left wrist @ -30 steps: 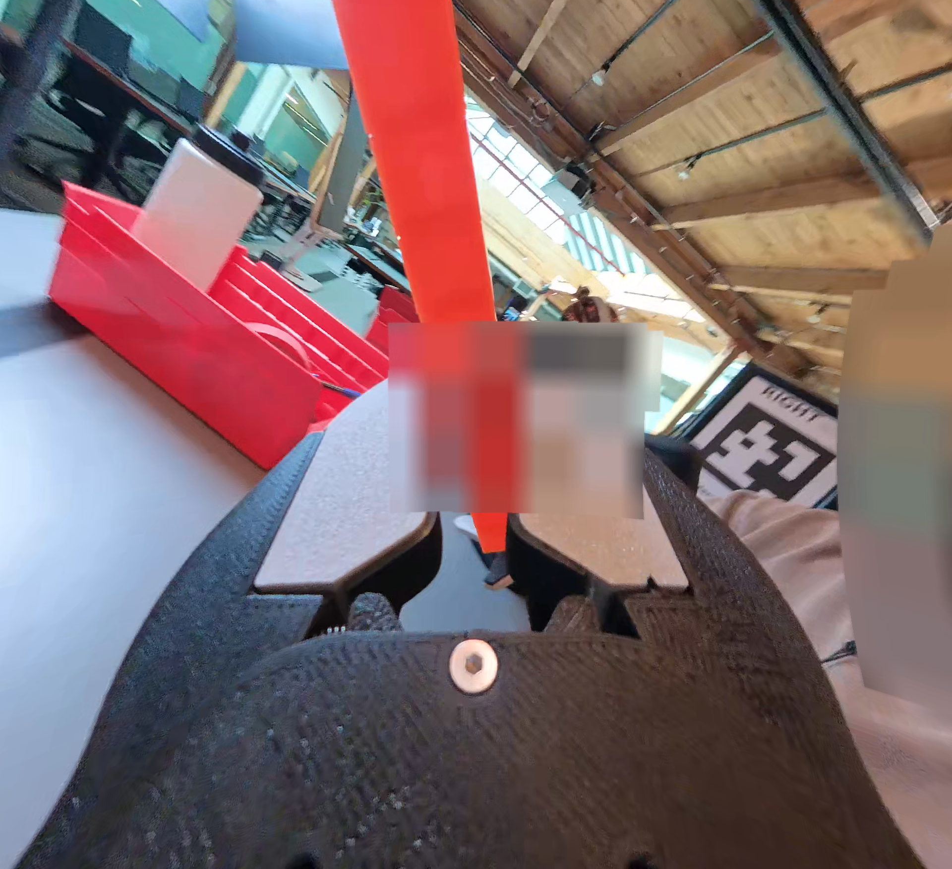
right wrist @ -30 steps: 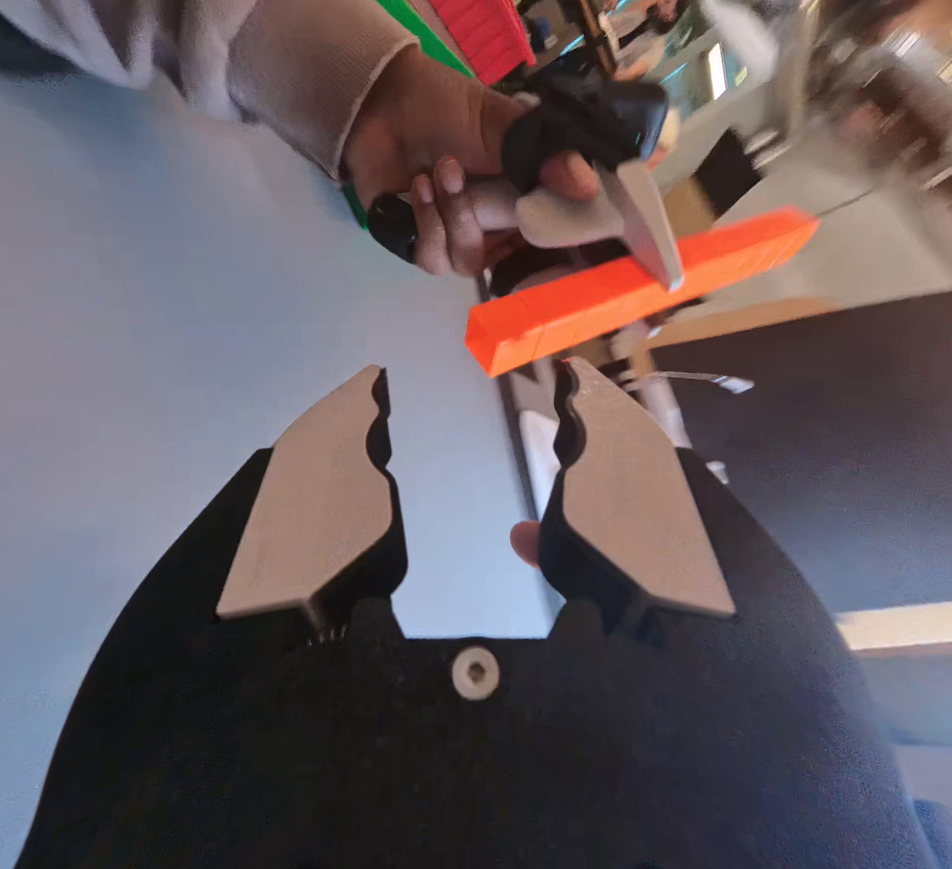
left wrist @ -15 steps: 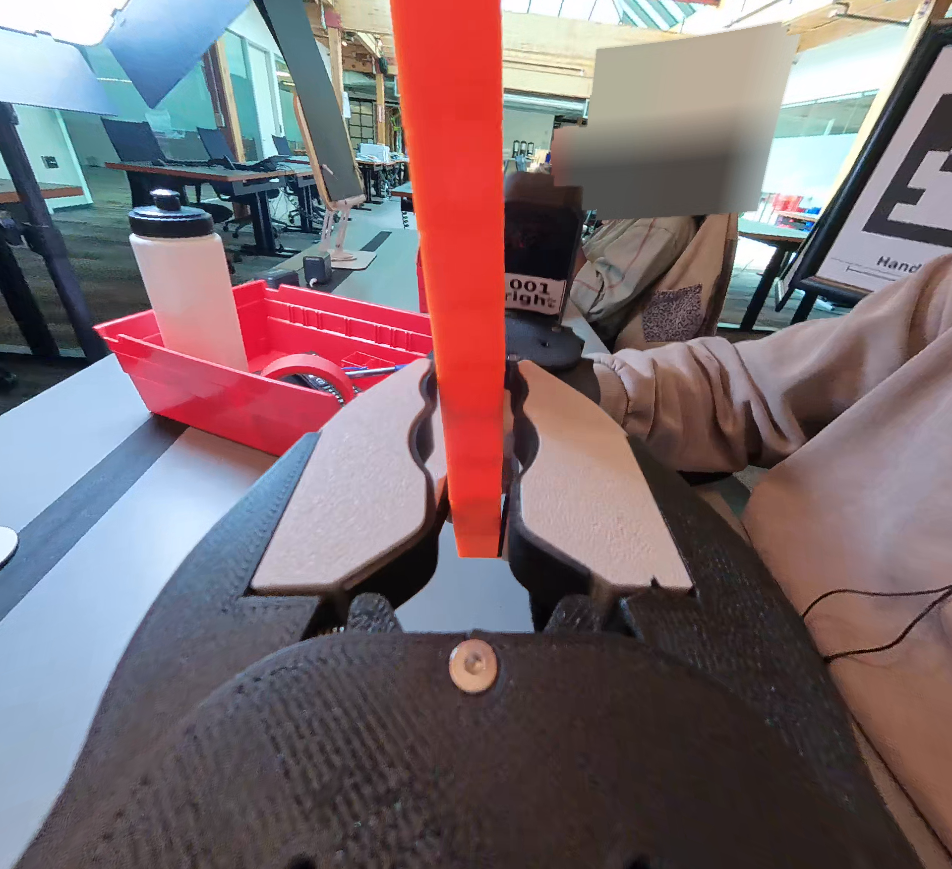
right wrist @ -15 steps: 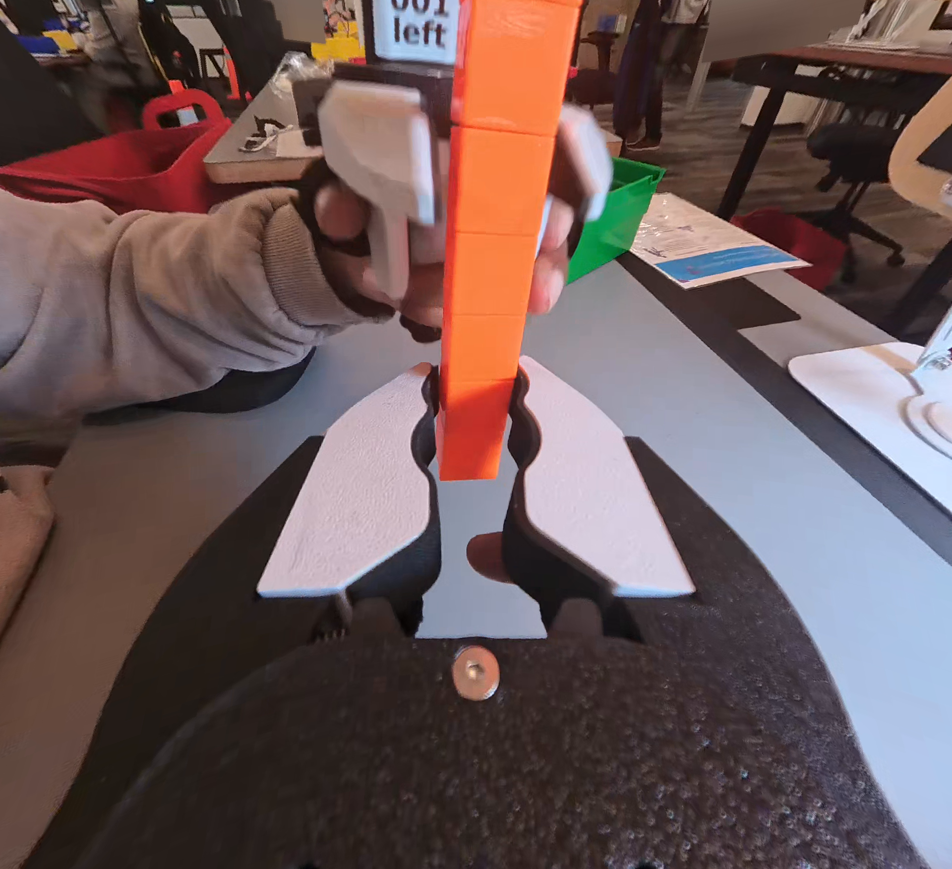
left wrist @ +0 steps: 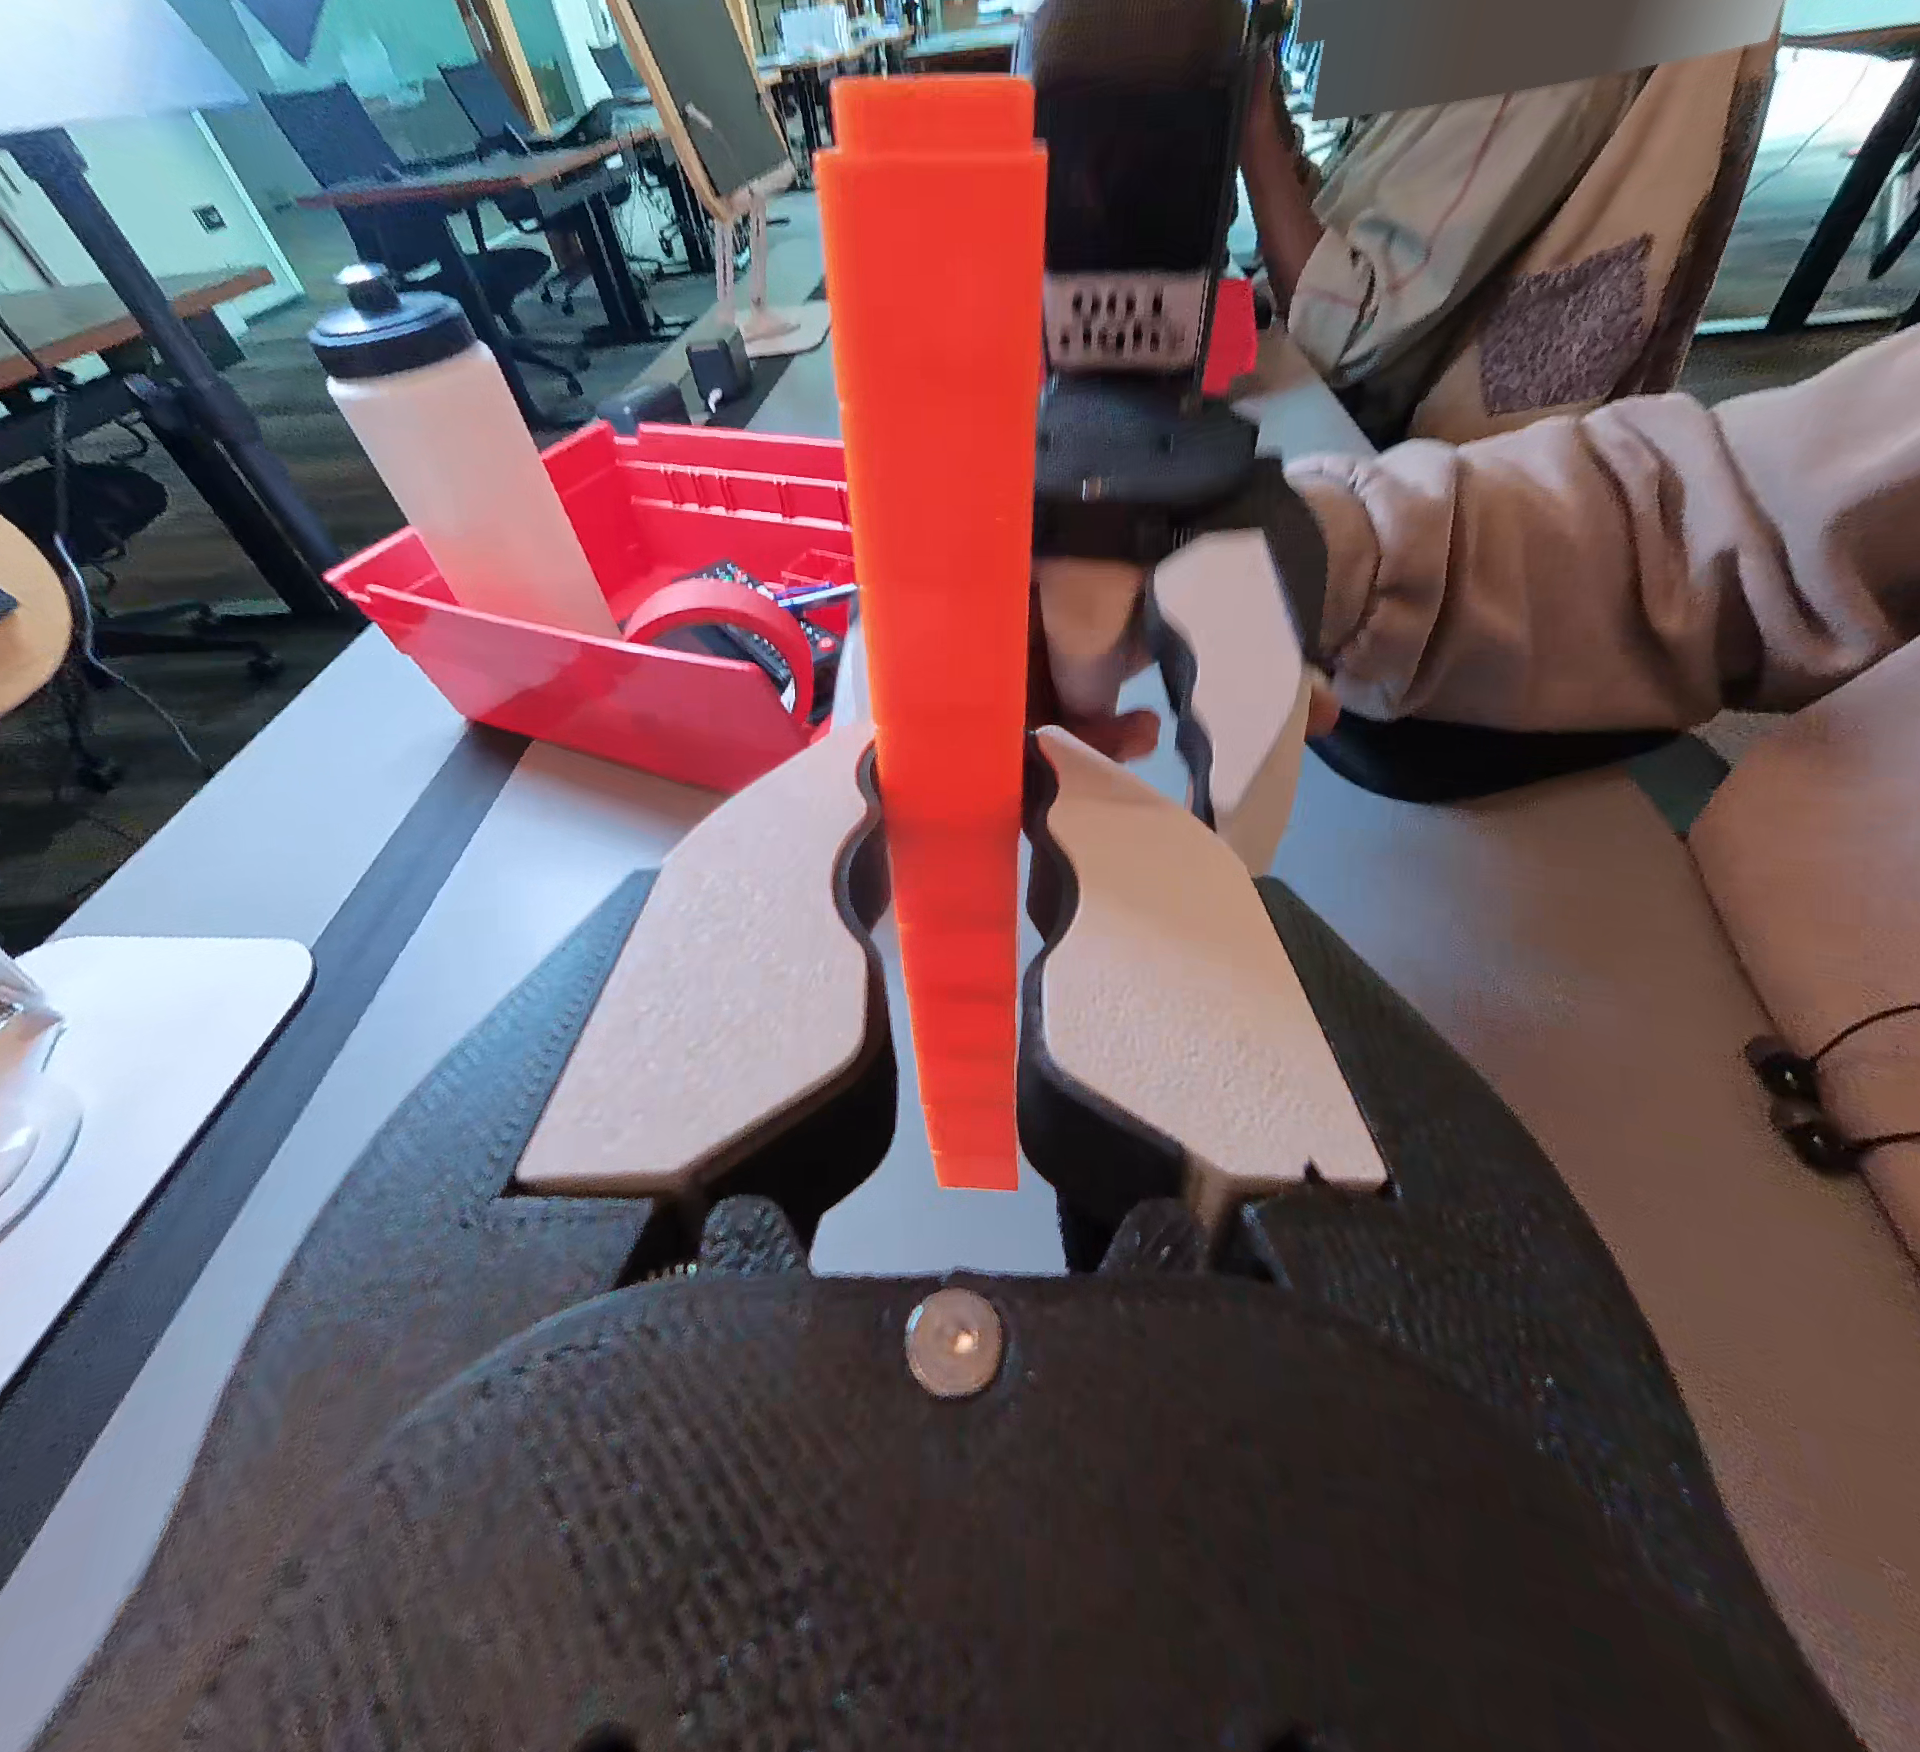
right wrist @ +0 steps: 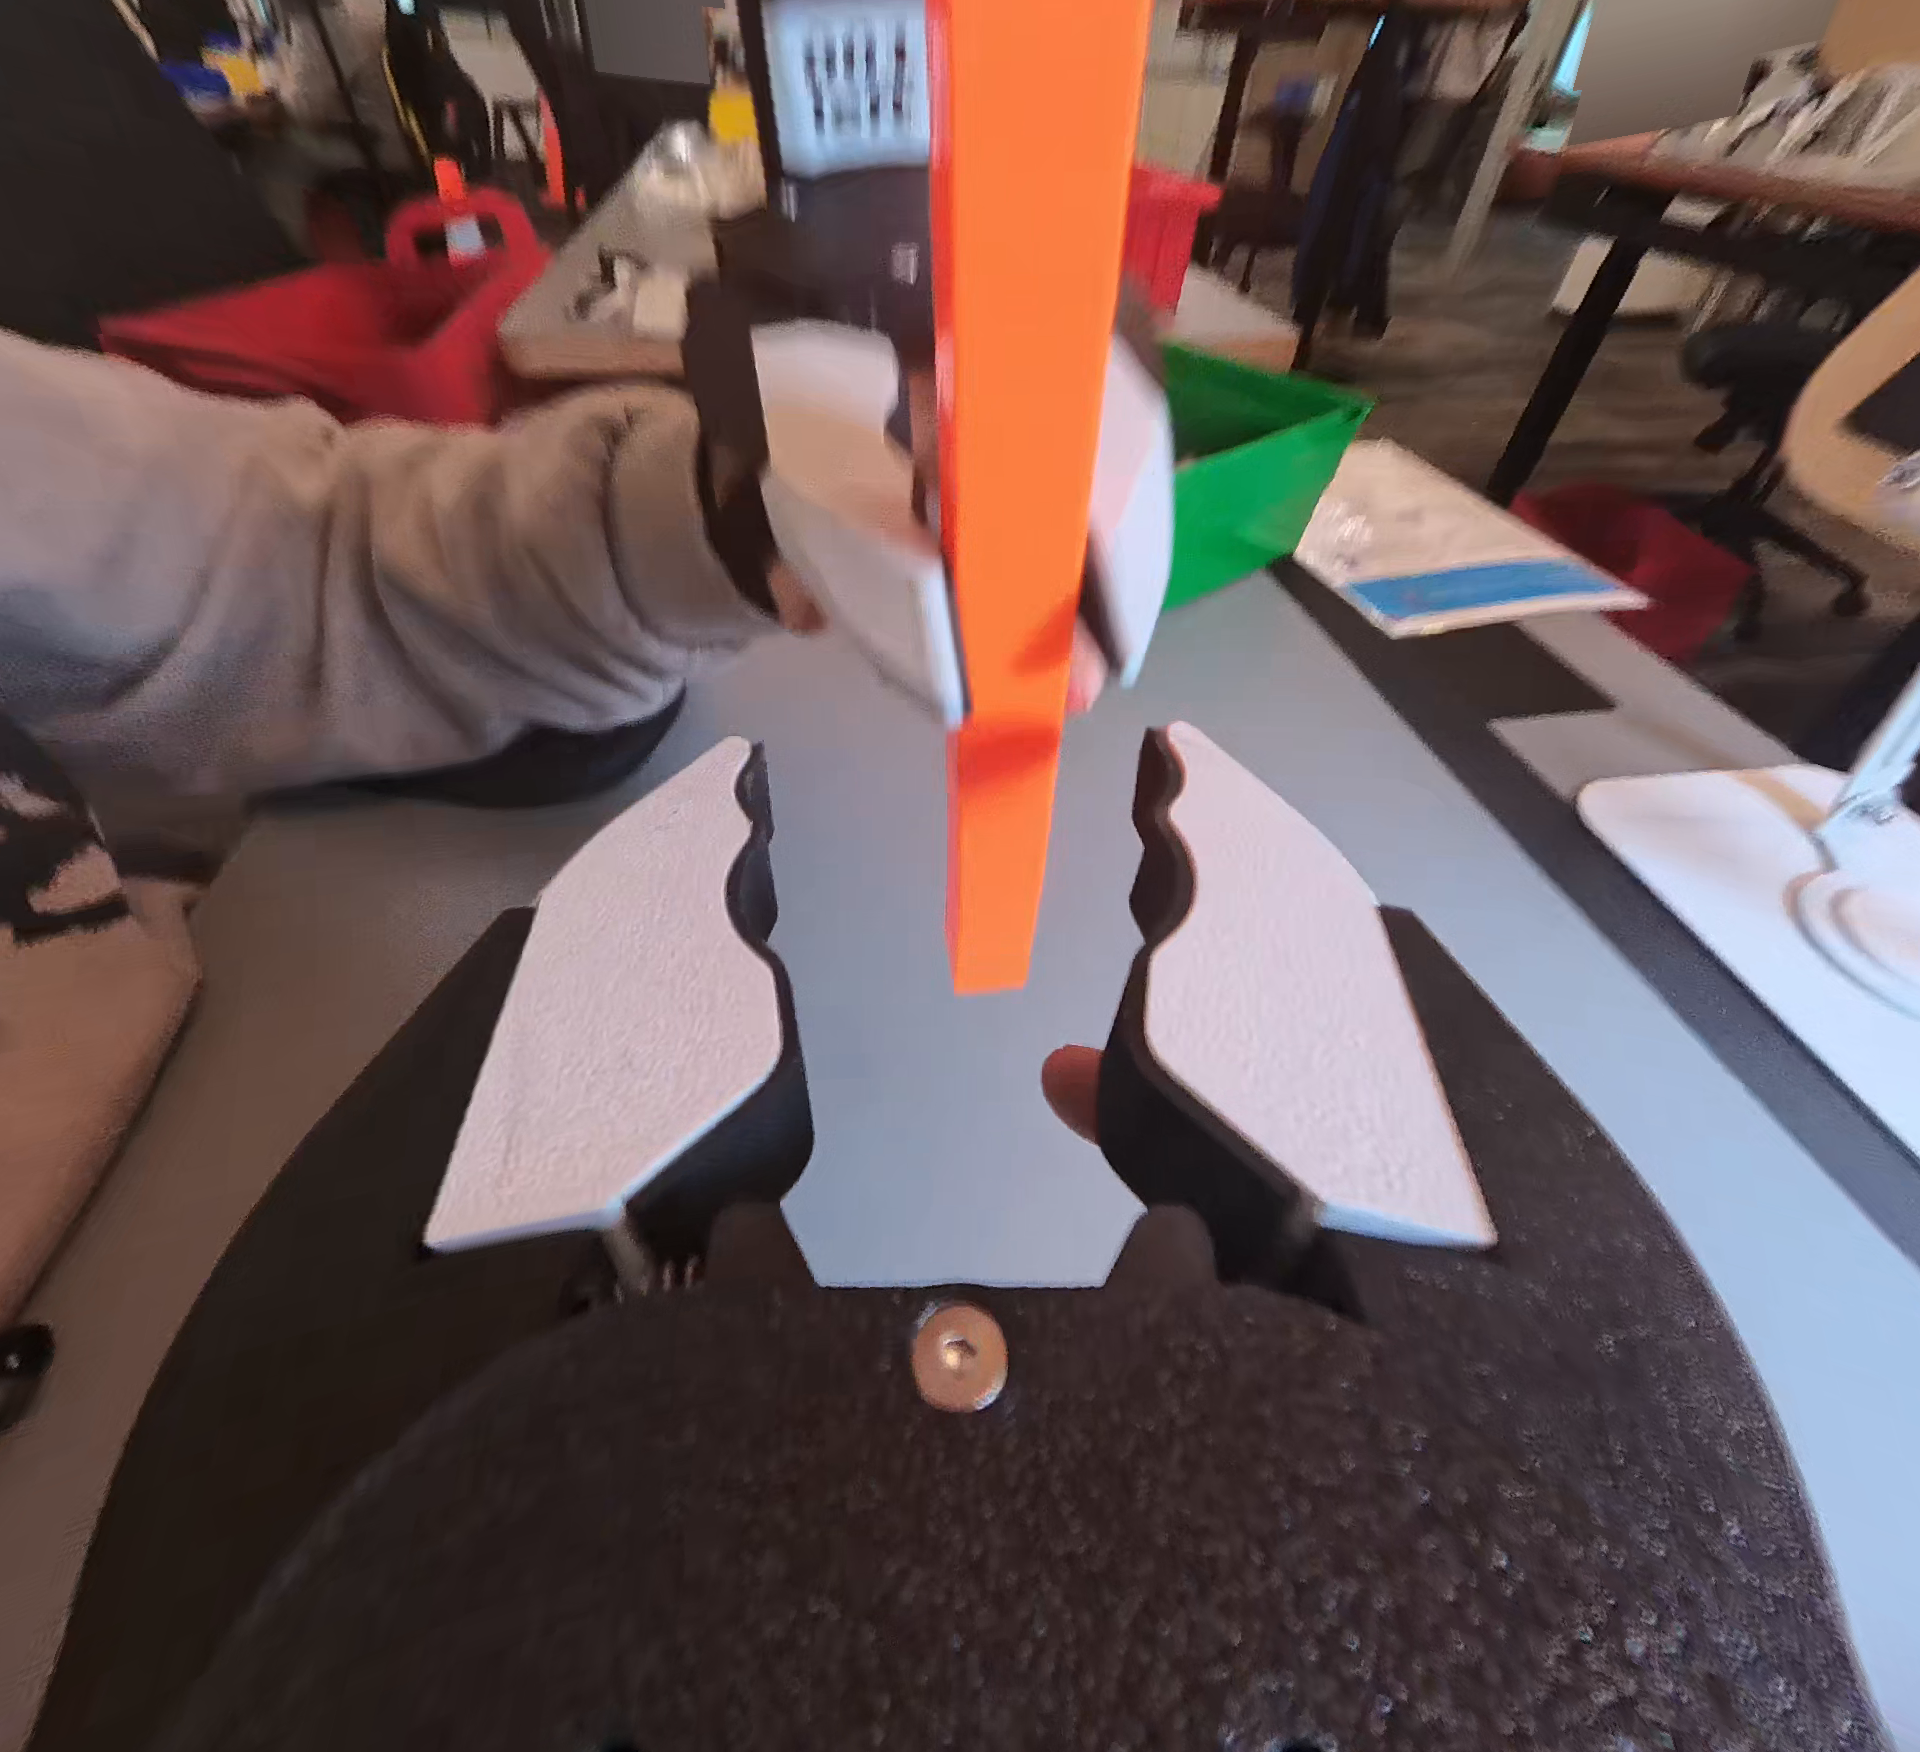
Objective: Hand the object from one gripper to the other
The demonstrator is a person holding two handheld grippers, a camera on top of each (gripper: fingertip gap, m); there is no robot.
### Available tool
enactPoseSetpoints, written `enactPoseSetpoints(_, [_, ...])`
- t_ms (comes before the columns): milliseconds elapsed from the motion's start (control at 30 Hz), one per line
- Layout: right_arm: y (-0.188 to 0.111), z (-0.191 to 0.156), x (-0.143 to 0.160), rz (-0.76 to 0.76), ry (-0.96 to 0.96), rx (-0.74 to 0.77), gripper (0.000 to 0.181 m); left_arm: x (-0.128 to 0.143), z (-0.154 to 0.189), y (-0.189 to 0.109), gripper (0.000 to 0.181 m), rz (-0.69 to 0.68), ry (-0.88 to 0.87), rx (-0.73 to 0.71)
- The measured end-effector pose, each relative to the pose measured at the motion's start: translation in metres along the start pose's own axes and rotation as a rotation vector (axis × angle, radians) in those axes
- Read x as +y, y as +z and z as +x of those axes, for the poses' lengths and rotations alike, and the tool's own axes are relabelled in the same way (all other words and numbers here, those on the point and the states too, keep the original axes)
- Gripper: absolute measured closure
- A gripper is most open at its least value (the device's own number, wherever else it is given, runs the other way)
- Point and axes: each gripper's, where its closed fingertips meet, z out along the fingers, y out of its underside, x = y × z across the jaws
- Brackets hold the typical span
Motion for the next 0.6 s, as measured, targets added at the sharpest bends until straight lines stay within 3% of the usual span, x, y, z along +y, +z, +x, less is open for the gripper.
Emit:
enactPoseSetpoints(100, [-0.016,0.007,-0.028,0.114,0.037,0.038,0.123,0.017,0.005,0.012,0.158,-0.052,-0.011,0.042])
enactPoseSetpoints(200, [-0.018,0.007,-0.03,0.138,-0.017,0.065,0.159,0.027,0.014,0.025,0.158,-0.092,-0.009,0.07])
enactPoseSetpoints(333, [-0.017,0.005,-0.034,0.143,-0.034,0.058,0.16,0.021,0.015,0.02,0.157,-0.073,-0.044,0.094])
enactPoseSetpoints(400, [-0.02,0.007,-0.036,0.154,-0.054,0.079,0.16,0.004,0.008,0.007,0.143,0.0,-0.056,0.075])
enactPoseSetpoints(500, [-0.017,0.009,-0.027,0.096,-0.104,0.104,0.16,-0.027,0.006,-0.015,0.138,0.119,-0.034,0.046])
enactPoseSetpoints(600, [-0.006,0.004,-0.019,0.048,-0.153,0.106,0.16,-0.037,0.015,-0.016,0.137,0.107,0.049,0.022])
